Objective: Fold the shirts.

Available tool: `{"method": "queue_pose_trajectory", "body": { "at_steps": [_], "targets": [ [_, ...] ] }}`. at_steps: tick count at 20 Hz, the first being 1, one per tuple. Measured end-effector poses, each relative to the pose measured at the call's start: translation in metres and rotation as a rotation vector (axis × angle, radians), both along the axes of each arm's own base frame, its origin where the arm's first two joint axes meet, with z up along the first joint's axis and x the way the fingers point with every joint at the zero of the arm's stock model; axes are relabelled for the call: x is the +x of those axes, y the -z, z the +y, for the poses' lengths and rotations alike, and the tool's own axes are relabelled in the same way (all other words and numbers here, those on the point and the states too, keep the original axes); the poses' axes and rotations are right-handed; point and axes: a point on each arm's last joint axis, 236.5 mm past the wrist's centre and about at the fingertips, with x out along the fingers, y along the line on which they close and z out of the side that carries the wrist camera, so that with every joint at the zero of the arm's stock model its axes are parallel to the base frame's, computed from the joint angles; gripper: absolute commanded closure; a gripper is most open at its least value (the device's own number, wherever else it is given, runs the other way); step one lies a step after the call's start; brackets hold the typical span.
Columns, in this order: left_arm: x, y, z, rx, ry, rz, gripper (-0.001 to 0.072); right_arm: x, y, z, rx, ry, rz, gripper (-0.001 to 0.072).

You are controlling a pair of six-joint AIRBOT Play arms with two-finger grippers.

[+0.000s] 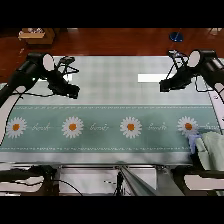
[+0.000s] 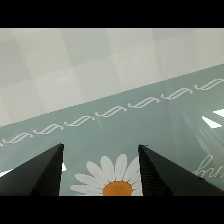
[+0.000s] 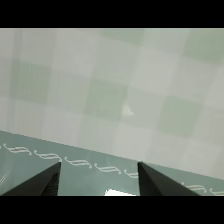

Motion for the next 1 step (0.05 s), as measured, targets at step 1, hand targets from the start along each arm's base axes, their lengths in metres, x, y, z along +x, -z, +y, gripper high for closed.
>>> {"method": "queue_pose_trajectory", "body": {
  "at_steps": [1],
  "targets": [
    [0.0, 0.0, -0.0001, 0.0, 0.0, 0.0, 0.0159, 0.0, 0.0, 0.0, 0.0, 0.0, 0.0, 0.017]
  ]
}}
